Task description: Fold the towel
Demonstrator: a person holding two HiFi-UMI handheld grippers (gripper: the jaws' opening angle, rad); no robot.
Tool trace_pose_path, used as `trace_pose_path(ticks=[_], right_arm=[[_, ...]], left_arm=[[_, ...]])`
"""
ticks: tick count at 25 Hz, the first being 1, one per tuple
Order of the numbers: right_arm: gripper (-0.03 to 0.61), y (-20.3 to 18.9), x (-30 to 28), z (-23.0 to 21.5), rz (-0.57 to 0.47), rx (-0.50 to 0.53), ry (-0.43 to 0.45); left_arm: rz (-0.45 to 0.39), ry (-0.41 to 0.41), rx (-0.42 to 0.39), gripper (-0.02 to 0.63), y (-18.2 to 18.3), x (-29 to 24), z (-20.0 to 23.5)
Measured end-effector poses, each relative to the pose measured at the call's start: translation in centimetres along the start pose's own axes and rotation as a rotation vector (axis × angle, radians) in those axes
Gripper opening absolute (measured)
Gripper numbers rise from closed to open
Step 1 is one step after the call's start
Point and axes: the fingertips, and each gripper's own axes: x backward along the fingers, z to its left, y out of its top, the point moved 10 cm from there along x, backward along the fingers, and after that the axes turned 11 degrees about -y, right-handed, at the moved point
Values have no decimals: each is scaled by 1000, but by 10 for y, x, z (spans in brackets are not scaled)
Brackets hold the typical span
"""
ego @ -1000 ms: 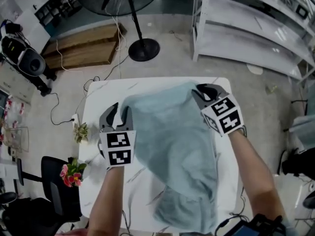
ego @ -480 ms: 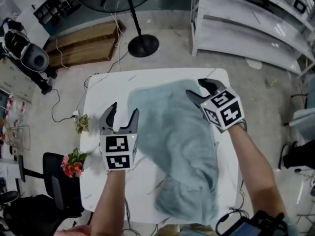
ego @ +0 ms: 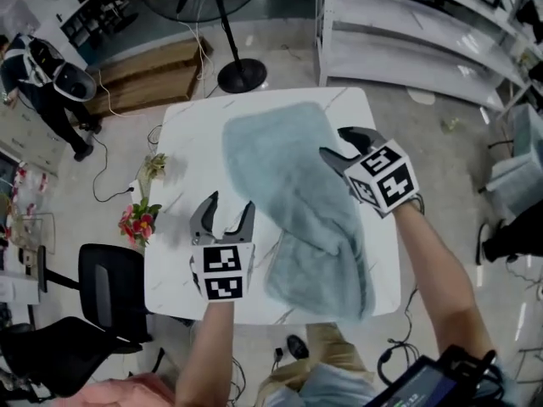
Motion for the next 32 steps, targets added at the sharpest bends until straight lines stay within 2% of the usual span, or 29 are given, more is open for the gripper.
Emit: trace_pose_path(ticks=[5,8,11,16,20,23,27,30,32], right_arm=[[221,-29,86,44,10,-14,-10],[216,-57,134,72,27,-35,-21],[215,-94,174,99,67,-65,-17],[203,-167,223,128,177,-137,-24],[198,-216,244,141,256,-191,-37],[198,-237,242,142,273,-220,-57],[199,-248,230,146,277,-226,-70],[198,-247,228,149,302,-224,-70],[171,-246,227,150,331,-229,-48]], left_arm=[[44,-51,36,275,-56,66,-62],[62,-107,48,276,-91,86,-89],[89,-135,61,276,-118,93,-102],[125,-134,117,276,-147,85,-105],[162,-144,134,258,-157,69,-114],[210,-121,101,227,-157,60,-118],[234,-102,105,227,-157,56,-115],[271,-144,119,217,-156,54,-112],[291,-185,96,143,-153,50,-118]])
